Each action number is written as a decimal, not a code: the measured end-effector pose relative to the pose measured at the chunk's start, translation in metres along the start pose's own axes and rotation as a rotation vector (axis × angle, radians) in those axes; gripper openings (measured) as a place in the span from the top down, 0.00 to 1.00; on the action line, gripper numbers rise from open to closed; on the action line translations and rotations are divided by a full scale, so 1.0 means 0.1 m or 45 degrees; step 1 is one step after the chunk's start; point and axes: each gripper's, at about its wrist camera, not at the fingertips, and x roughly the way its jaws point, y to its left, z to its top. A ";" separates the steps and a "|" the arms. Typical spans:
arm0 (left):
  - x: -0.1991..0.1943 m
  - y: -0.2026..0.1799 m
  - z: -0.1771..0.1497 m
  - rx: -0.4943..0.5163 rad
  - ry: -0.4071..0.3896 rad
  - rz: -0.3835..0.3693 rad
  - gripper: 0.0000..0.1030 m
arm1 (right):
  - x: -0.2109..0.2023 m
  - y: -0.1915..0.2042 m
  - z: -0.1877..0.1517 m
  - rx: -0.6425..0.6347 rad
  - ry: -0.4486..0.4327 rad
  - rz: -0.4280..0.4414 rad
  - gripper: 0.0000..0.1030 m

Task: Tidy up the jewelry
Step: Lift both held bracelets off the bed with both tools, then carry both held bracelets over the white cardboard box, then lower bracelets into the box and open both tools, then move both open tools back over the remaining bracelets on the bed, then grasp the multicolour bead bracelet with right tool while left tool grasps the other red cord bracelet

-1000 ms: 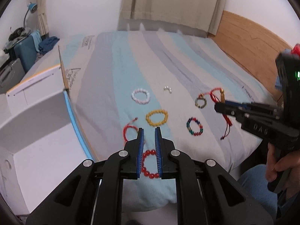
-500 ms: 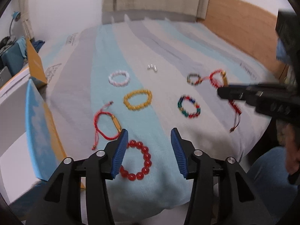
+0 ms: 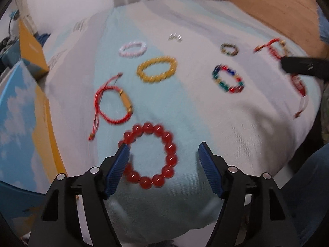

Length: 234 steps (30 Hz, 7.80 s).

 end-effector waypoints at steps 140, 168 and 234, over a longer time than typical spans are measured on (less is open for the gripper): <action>-1.61 3.44 -0.94 -0.659 0.001 0.170 0.88 | 0.92 3.82 0.47 -0.517 0.179 0.341 0.86; -2.00 3.17 -0.75 -0.602 -0.143 0.257 0.35 | 0.49 3.52 0.59 -0.459 0.033 0.302 0.14; 0.09 0.57 0.59 -0.292 -0.120 0.011 0.06 | 0.79 -0.17 0.29 -0.017 0.091 -0.171 0.07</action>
